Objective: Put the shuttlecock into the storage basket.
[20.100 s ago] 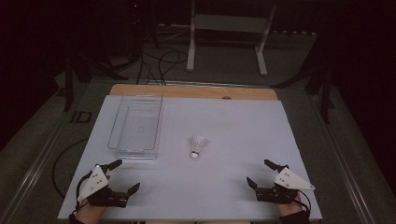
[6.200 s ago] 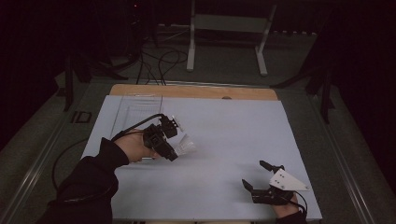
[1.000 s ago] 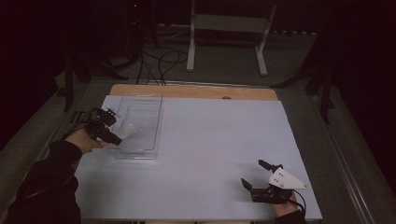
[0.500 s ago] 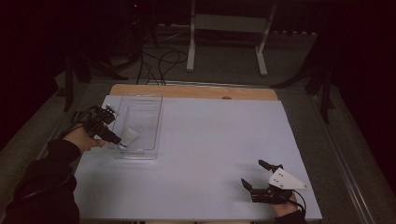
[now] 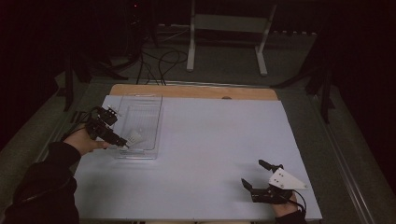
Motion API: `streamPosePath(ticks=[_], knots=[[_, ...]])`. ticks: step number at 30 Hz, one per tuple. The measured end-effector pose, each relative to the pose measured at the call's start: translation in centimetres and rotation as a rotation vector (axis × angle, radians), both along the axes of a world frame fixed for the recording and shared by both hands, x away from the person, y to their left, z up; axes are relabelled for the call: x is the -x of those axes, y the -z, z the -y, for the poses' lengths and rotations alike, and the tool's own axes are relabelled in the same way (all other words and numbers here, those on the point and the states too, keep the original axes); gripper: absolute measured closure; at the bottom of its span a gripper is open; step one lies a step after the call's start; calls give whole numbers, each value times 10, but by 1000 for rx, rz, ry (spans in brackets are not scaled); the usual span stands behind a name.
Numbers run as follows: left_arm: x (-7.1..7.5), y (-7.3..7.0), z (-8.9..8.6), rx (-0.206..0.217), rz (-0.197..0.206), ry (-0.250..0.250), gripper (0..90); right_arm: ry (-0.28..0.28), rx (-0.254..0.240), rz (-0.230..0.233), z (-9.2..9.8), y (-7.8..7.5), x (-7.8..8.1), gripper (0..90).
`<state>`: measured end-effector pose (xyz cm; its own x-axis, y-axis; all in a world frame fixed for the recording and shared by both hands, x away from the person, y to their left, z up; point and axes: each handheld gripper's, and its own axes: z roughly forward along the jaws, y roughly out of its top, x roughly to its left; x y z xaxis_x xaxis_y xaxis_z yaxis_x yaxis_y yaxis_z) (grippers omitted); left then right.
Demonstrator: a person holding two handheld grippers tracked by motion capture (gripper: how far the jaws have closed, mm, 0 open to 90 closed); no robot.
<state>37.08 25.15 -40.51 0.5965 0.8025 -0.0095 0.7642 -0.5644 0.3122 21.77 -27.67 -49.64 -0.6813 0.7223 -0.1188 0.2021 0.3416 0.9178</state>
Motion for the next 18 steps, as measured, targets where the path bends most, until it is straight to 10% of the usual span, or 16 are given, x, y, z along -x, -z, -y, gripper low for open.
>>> streamPosePath(ticks=[18], knots=[[4, -9, 9, 134, 31, 12, 56, 1, 0, -4, 0, 1, 0, 102]])
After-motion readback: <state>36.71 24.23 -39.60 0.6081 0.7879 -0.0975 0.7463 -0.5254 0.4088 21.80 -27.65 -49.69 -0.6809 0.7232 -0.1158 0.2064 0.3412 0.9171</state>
